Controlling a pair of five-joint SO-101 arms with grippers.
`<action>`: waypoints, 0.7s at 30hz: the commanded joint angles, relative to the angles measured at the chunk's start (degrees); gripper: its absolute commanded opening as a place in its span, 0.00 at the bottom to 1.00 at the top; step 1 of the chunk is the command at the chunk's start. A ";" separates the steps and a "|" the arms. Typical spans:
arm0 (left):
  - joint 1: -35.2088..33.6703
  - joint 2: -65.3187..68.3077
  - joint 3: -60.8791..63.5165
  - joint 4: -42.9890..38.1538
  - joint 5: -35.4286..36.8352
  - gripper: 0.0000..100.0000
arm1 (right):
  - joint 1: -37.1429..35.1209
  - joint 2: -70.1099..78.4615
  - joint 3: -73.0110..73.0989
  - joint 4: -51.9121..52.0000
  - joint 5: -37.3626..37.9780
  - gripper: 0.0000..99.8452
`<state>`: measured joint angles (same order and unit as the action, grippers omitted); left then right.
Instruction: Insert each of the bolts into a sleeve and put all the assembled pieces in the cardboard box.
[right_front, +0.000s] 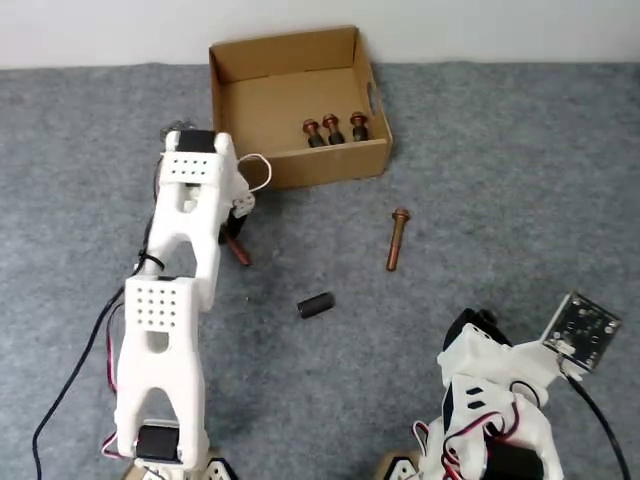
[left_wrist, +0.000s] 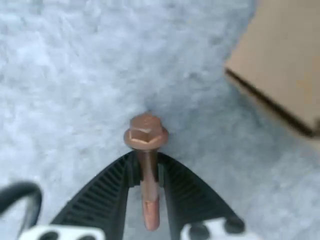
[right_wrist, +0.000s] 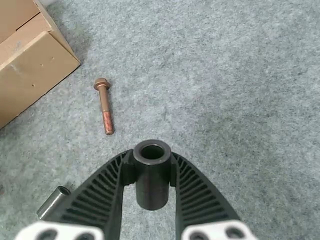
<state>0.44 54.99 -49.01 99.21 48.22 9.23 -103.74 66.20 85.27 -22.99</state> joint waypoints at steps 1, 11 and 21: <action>2.73 -14.59 7.78 1.41 -3.34 0.00 | -0.57 0.04 -0.35 -0.75 0.18 0.01; 7.21 -47.91 36.09 1.14 -9.23 0.00 | -8.75 0.04 -0.53 -0.75 0.35 0.01; 7.82 -76.22 52.35 -3.25 -17.58 0.00 | -16.92 0.04 -1.93 -0.84 3.08 0.01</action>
<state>7.82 -11.82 0.66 98.86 32.92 -5.89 -103.74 66.20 85.27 -22.73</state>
